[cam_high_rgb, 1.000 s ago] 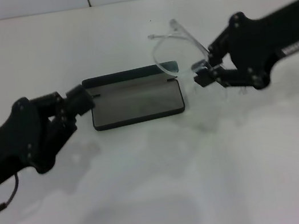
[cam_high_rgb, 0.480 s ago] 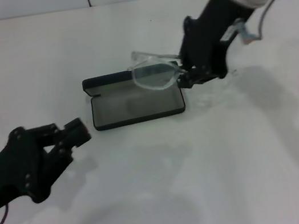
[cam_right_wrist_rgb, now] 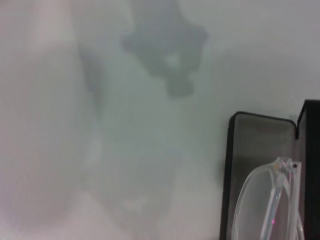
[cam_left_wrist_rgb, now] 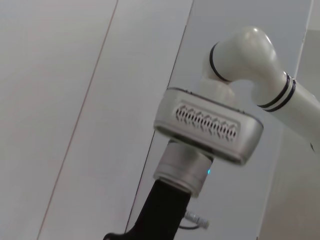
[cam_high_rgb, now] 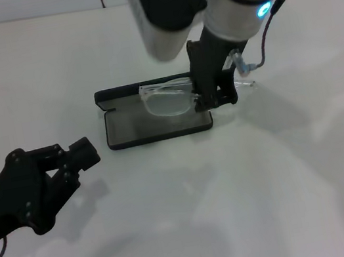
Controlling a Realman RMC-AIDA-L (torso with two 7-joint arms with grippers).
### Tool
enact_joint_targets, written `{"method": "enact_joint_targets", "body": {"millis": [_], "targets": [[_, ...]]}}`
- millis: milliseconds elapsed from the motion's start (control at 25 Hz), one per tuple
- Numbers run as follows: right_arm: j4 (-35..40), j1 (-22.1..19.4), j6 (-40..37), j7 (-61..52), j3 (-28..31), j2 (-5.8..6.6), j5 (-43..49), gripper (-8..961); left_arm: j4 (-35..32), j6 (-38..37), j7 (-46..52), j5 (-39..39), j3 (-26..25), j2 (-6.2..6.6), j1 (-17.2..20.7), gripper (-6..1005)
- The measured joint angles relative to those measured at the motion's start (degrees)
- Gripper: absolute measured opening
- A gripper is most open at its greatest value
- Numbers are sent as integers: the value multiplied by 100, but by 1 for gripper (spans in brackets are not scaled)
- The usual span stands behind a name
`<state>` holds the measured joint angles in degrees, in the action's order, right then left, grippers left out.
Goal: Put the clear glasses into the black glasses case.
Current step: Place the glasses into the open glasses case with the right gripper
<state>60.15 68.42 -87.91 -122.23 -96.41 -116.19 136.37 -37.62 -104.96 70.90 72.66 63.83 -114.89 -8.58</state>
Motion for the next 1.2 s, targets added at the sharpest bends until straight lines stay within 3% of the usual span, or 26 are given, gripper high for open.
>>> {"method": "enact_joint_targets", "body": {"millis": [200, 400, 760, 1200], "targets": [[-95, 47, 406, -96, -549, 0, 155, 119, 0, 1, 21, 4, -2, -6, -46, 84], [-469, 66, 872, -108, -756, 1, -87, 119, 2, 30, 24, 4, -2, -25, -77, 84], [-581, -87, 1374, -111, -931, 0, -429, 120, 3, 43, 24, 4, -2, -26, -106, 85], [-624, -182, 2300, -202, -1600, 0, -518, 120, 11, 46, 2, 15, -2, -25, -118, 86]]}}
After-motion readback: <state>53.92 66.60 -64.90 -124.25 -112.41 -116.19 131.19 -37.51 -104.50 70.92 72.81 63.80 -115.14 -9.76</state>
